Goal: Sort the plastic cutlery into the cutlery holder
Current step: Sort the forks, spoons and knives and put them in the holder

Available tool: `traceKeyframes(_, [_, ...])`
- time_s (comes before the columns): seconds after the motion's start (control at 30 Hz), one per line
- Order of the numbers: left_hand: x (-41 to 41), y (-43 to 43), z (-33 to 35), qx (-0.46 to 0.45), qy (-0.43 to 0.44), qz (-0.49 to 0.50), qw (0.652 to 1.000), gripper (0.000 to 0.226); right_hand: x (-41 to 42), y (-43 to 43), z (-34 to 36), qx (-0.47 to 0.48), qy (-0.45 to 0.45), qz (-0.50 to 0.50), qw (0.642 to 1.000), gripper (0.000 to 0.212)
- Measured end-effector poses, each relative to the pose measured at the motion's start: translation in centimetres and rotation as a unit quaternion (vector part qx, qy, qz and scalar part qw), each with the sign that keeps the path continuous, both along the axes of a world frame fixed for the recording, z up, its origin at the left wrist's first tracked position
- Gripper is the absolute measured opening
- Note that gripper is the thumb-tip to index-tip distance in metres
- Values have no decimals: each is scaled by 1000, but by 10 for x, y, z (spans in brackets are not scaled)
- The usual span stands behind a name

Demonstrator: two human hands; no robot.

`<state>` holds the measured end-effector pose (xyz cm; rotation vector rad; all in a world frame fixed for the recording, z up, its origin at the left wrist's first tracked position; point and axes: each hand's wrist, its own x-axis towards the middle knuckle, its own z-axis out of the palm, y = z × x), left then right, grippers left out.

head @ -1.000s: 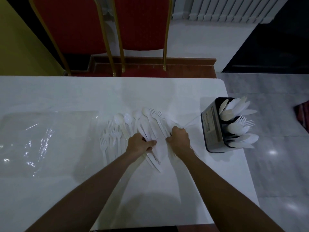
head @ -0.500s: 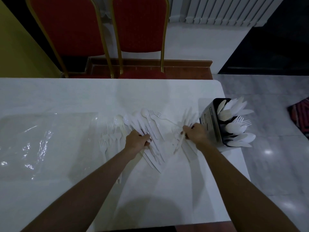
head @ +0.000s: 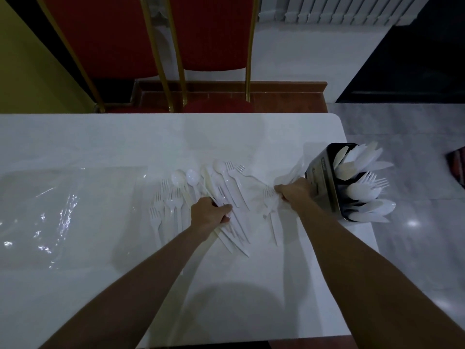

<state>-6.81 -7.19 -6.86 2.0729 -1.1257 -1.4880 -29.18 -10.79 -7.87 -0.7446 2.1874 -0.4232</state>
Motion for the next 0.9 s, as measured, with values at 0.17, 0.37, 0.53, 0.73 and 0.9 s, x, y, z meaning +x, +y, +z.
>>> traceKeyframes(0.17, [5,3,0,-12,-16,12,1000,18,-7,4,5,2,-36,10,999,25])
traceKeyframes(0.37, [6,12,-1,-49,5,41,998,24,23,15,27,-77,-11,154,985,18])
traceKeyframes(0.53, [12,17,1,-72,6,50,996,25,69,30,2,9,26,342,939,41])
traceKeyframes(0.73, [29,20,1,-66,57,28,996,17,73,40,-8,8,3,314,949,32])
traceKeyframes(0.9, [36,18,-3,-31,77,12,997,20,46,43,-2,25,-90,237,967,23])
